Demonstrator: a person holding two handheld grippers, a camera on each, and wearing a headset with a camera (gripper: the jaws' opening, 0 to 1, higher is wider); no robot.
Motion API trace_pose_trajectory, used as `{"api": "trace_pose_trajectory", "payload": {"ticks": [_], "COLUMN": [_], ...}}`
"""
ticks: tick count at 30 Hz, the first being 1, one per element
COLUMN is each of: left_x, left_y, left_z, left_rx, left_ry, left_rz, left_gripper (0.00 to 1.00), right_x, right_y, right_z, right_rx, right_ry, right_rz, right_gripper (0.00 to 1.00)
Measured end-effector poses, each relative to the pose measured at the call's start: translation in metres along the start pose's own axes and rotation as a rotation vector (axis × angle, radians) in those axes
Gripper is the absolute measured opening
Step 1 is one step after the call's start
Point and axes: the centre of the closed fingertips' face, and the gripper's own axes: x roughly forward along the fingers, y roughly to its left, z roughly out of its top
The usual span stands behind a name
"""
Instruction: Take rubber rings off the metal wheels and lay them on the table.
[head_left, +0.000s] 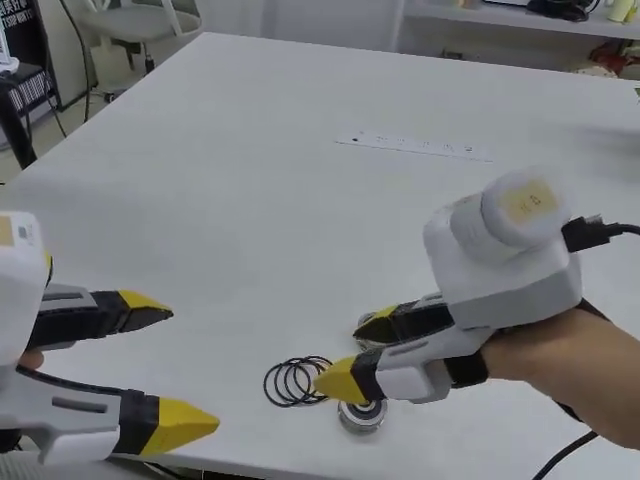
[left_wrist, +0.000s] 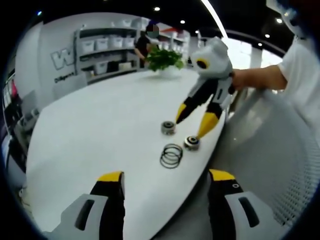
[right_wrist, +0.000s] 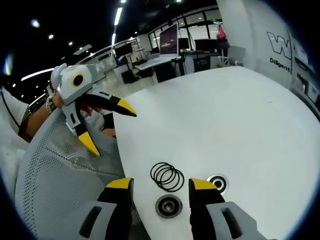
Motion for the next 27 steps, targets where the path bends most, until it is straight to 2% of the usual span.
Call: {"api": "trace_pose_trajectory", "payload": {"ticks": [5,14,17,20,23,26,27], "left_x": [0.001,0.001,0.001,0.001,0.0,0.0,0.0], "left_y": [-0.002,-0.003,-0.004,-0.009,-0.008,-0.008,-0.007], "left_z": [0.0,0.003,0.007,0.014,0.019,0.021,0.021], "left_rx": [0.007,0.0,-0.003,-0.047,-0.056,-0.068,-0.073], "left_ry": [0.002,-0.02,-0.041,-0.078,-0.102,-0.115,-0.118], "left_rz": [-0.014,-0.026,-0.032,-0.06,-0.056,-0.053,-0.049], "left_gripper": [0.69,0.73,0.74,0.79,0.87,0.89,0.9], "right_x": [-0.021,-0.061,-0.072,-0.083,-0.09,-0.094,-0.096], "right_y": [0.0,-0.006,-0.009,-0.015,-0.018,-0.022,-0.025], "right_z": [0.004,0.001,-0.005,-0.013,-0.02,-0.031,-0.034], "right_rx": [-0.021,-0.043,-0.023,0.007,0.045,0.087,0.108], "right_ry": [-0.046,-0.144,-0.167,-0.201,-0.237,-0.25,-0.269], "right_rz": [-0.002,-0.045,-0.063,-0.088,-0.102,-0.122,-0.139], "right_gripper": [0.49,0.68,0.75,0.81,0.86,0.89,0.91]}}
